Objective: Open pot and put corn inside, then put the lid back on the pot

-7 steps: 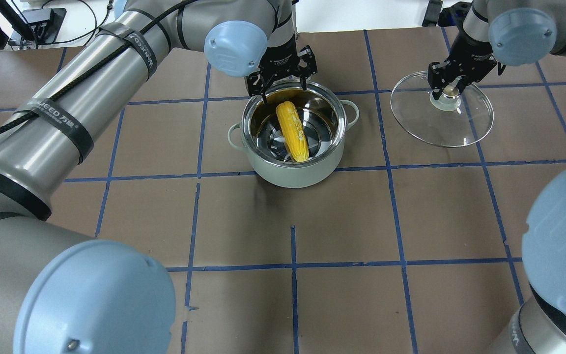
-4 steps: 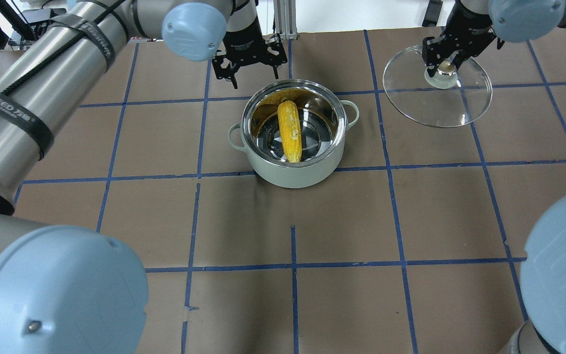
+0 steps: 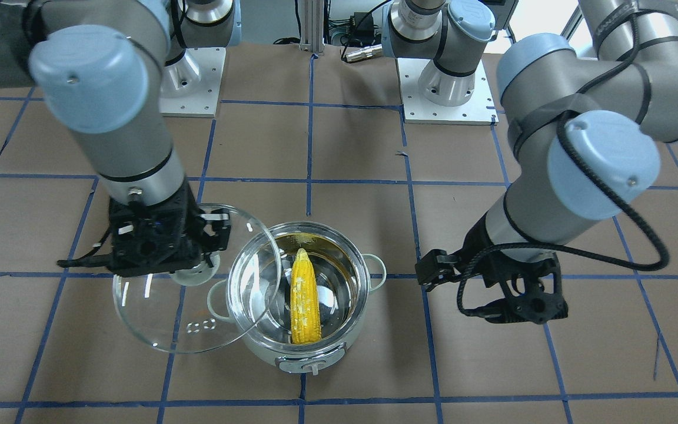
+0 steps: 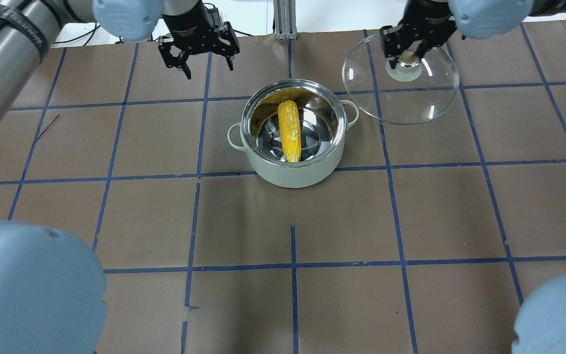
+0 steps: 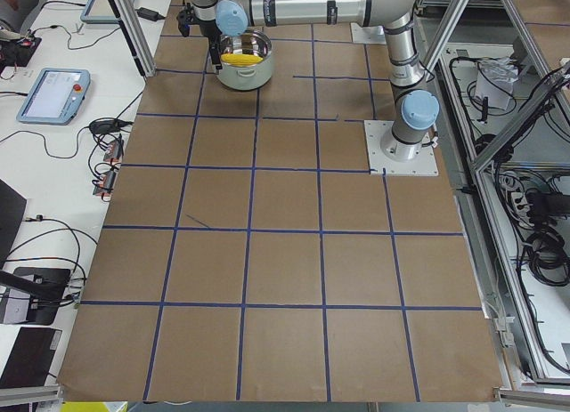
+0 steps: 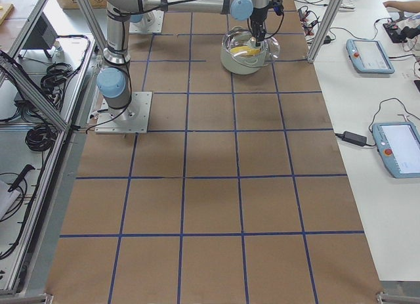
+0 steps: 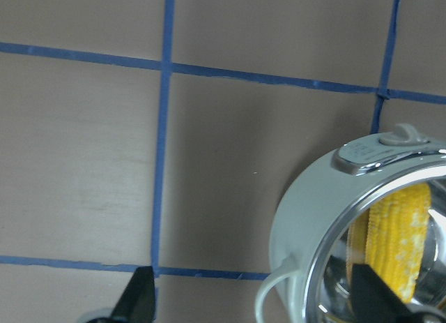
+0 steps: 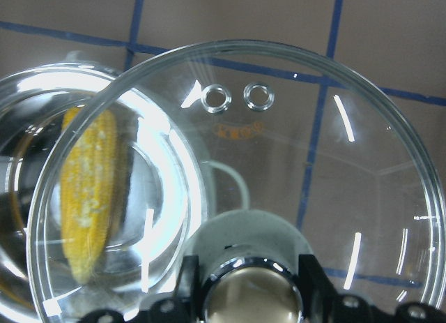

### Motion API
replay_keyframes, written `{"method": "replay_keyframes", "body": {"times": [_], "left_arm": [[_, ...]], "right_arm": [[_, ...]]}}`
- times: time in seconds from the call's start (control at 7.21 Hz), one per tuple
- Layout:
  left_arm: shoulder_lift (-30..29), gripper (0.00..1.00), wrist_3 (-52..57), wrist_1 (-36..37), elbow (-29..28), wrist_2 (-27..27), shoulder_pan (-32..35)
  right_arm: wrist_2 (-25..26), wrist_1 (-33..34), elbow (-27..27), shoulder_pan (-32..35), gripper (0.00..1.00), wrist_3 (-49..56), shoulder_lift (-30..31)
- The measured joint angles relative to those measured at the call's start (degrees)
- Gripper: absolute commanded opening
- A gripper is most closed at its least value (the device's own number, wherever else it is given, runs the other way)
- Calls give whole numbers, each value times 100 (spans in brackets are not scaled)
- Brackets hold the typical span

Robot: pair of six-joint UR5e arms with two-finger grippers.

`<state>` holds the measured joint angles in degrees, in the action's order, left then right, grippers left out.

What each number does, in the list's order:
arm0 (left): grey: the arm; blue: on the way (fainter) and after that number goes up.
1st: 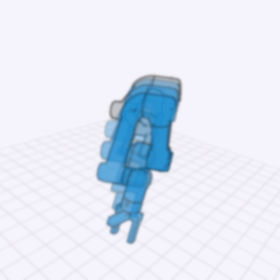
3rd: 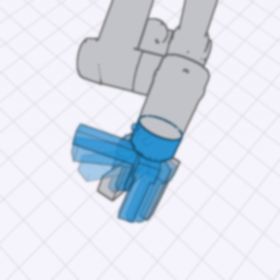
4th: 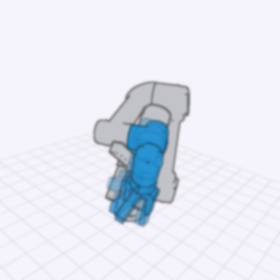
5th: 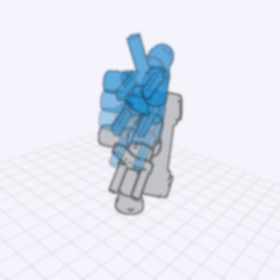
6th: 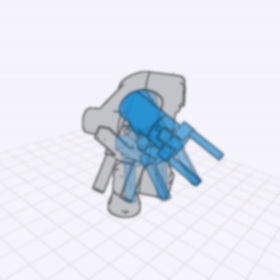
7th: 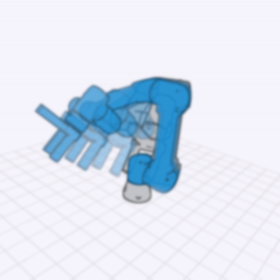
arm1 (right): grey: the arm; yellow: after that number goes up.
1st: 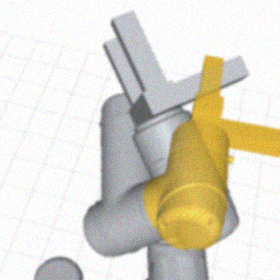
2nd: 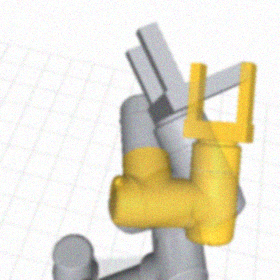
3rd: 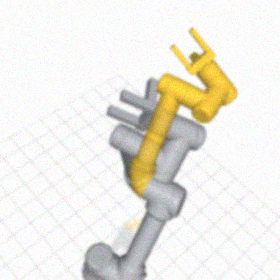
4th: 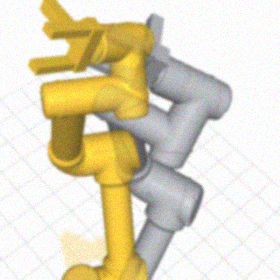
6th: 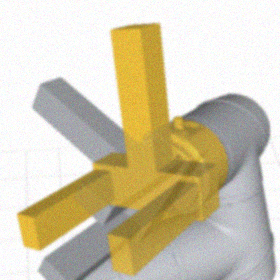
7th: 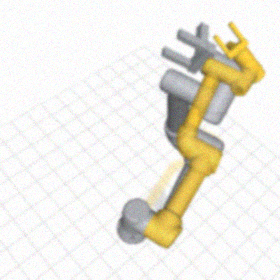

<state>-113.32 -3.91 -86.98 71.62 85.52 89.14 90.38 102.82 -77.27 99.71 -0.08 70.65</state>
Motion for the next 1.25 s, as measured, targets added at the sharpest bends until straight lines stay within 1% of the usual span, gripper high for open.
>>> {"method": "replay_keyframes", "body": {"times": [0.28, 0.42, 0.55, 0.83, 1.25], "left_arm": [[677, 100, 355, -7, 745, 31, -321], [972, 100, 396, -2, 1010, 89, -373], [1184, 100, 403, -11, 1134, 174, -385], [1267, 100, 362, -30, 1153, 277, -387], [1082, 100, 337, -51, 1156, 328, -364]], "right_arm": [[74, 24, 10, 609, 9, -1035, -126], [172, 49, 40, 864, 9, -1424, -230], [255, 127, 79, 1006, 9, -1608, -357], [314, 320, 151, 1102, 9, -1730, -622], [245, 418, 235, 1061, 9, -1725, -833]]}}
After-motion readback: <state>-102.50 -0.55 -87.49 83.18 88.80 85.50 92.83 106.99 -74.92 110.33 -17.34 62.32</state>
